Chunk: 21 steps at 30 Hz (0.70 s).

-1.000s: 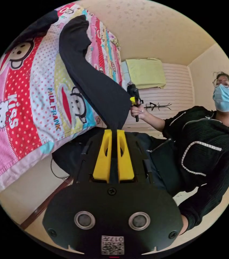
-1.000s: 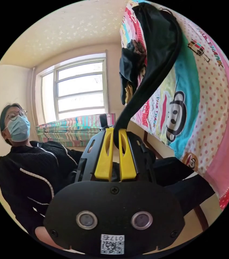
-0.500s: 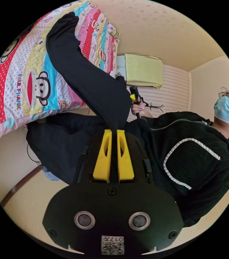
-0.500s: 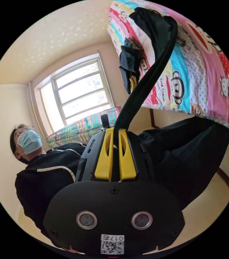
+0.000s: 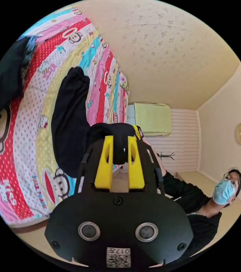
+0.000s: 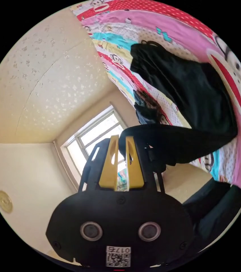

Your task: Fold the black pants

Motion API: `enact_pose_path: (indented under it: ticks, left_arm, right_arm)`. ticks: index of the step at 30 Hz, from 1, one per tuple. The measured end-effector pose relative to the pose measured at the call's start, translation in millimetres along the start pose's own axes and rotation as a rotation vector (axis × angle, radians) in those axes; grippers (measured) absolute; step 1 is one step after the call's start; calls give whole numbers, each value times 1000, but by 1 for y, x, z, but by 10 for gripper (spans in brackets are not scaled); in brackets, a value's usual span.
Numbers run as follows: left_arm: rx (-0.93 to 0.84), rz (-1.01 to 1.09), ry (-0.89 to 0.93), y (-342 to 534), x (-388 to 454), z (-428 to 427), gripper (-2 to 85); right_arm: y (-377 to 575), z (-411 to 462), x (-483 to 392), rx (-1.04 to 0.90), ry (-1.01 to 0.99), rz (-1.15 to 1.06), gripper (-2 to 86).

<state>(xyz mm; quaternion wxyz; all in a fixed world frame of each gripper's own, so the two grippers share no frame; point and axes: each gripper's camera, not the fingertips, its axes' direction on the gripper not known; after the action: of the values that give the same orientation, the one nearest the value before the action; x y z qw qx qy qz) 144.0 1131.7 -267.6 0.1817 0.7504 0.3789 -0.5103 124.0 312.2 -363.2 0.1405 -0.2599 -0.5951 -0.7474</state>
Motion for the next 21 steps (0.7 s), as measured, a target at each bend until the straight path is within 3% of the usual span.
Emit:
enact_pose_path:
  ticks: [2,5,8,11,14,16,21]
  left_arm:
    - [66,19,46,-57,-11,4,212]
    - [97,7,124,-103,-42,22,228]
    - [69,3,129,-86,-75,54,226]
    - [-25,-36,-15,-37,-119,93,219]
    - [-111,-112,-123,10,-161,127,199]
    - [-138,-102,-174,27,-172,142,185]
    - [-140,10,-369,30,-165,160,166]
  right_arm:
    - [-60,7,-22,25,31,-129,149]
    - [-104,13,-25,45,100,-227,183]
    - [-98,20,11,-80,-27,-332,171]
    - [-66,7,74,-208,-146,-383,156]
    - [-30,-23,141,-183,67,-353,147]
    - [-4,-43,179,-125,338,-371,148]
    - [36,-47,219,-95,484,-470,148]
